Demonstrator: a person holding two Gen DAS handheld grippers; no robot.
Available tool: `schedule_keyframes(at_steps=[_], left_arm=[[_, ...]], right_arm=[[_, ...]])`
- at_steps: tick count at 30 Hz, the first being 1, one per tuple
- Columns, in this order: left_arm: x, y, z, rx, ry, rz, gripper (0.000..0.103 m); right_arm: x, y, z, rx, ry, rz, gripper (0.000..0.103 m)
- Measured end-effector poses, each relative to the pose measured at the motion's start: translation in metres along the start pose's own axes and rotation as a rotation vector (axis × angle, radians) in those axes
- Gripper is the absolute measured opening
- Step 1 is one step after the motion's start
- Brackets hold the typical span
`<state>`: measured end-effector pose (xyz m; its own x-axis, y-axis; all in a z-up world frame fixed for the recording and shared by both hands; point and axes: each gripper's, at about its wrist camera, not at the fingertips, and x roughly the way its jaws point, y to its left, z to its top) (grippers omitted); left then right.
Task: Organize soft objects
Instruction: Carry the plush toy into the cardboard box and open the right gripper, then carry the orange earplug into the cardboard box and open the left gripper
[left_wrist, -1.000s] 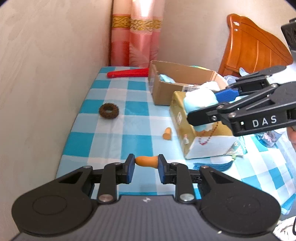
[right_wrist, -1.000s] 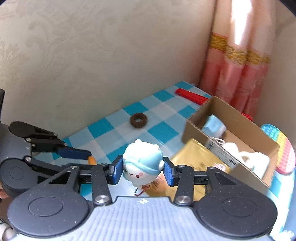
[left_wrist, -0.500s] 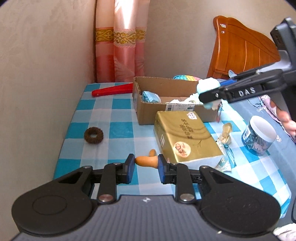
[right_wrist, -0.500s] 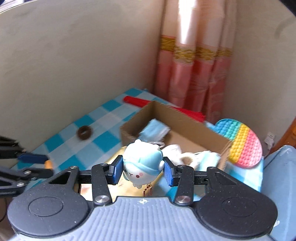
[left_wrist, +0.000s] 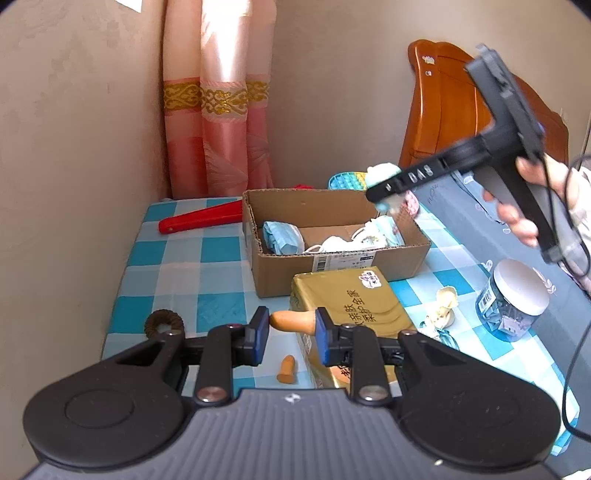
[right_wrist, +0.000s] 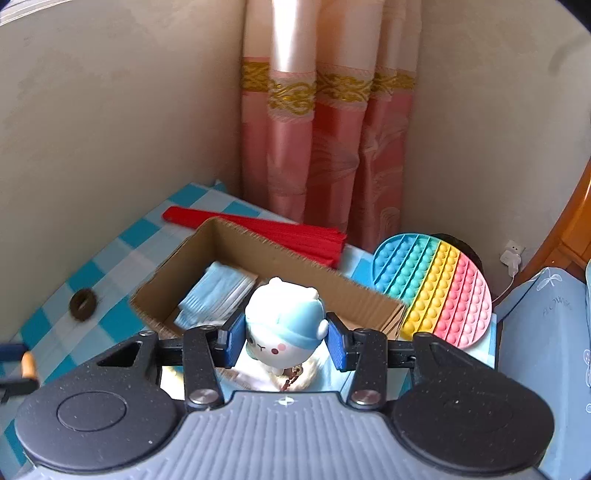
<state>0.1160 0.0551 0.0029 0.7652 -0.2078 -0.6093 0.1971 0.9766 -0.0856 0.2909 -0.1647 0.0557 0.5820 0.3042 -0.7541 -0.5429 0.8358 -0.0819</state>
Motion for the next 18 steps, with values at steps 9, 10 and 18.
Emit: schedule_keyframes(at_steps=[9, 10, 18], left_arm=[[0.005, -0.006, 0.001, 0.014, 0.024, 0.003, 0.025], [0.005, -0.006, 0.001, 0.013, 0.027, 0.002, 0.025], [0.004, -0.011, 0.003, 0.021, 0.032, -0.013, 0.025]], right_arm=[[0.007, -0.007, 0.009, 0.052, -0.049, 0.028, 0.093], [0.005, -0.006, 0.009, 0.051, -0.053, 0.032, 0.098], [-0.022, 0.004, -0.003, 0.063, -0.072, 0.037, 0.103]])
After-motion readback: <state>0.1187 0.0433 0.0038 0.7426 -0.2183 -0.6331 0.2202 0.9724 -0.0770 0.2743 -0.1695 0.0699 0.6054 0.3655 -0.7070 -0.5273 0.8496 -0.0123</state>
